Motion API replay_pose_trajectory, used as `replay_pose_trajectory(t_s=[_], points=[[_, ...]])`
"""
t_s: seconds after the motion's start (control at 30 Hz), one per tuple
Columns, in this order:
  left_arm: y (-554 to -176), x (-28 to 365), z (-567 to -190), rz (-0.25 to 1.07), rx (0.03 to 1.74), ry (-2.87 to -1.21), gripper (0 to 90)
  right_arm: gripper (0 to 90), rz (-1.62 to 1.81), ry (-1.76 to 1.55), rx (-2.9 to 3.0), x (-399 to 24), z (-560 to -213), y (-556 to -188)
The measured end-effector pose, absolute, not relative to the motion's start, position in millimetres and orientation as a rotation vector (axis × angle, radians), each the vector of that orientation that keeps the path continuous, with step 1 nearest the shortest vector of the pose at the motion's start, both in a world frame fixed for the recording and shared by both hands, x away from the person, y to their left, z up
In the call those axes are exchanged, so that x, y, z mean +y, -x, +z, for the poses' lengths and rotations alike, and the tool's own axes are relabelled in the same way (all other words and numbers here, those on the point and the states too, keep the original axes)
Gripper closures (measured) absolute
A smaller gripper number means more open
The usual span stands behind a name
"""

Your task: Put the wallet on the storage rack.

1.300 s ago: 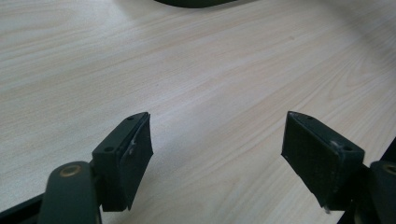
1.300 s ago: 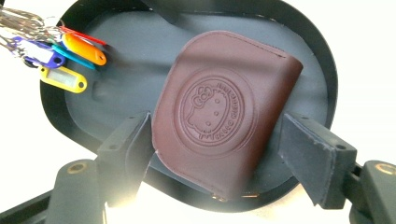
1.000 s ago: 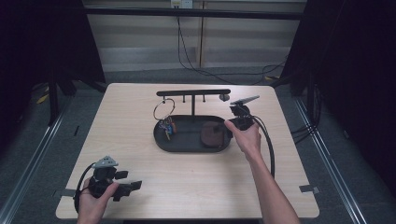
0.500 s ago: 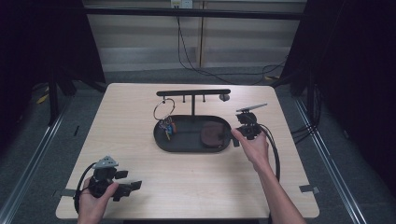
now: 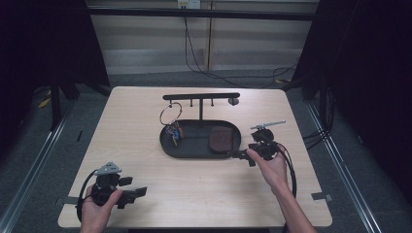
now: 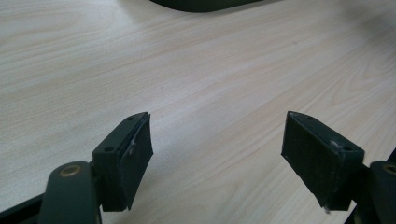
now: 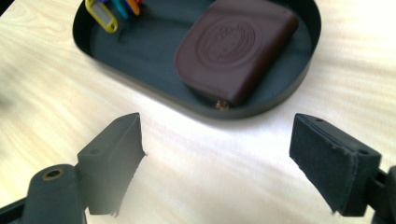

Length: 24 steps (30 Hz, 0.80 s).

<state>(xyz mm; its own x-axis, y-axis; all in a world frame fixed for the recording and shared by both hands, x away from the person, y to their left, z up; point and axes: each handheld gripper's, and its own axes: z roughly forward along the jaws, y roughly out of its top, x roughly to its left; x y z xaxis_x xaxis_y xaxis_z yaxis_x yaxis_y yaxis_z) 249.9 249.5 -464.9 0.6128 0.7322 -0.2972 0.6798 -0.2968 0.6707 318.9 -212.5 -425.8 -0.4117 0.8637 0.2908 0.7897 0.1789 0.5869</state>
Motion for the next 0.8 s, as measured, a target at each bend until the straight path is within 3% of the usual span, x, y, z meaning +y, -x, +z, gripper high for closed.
replay_pose_trajectory(t_s=[0.8], points=[[-242, 244, -462, 0.061, 1.079, -2.045, 24.2, 18.8, 1.155, -1.615, 2.206, -260, -458, -225]])
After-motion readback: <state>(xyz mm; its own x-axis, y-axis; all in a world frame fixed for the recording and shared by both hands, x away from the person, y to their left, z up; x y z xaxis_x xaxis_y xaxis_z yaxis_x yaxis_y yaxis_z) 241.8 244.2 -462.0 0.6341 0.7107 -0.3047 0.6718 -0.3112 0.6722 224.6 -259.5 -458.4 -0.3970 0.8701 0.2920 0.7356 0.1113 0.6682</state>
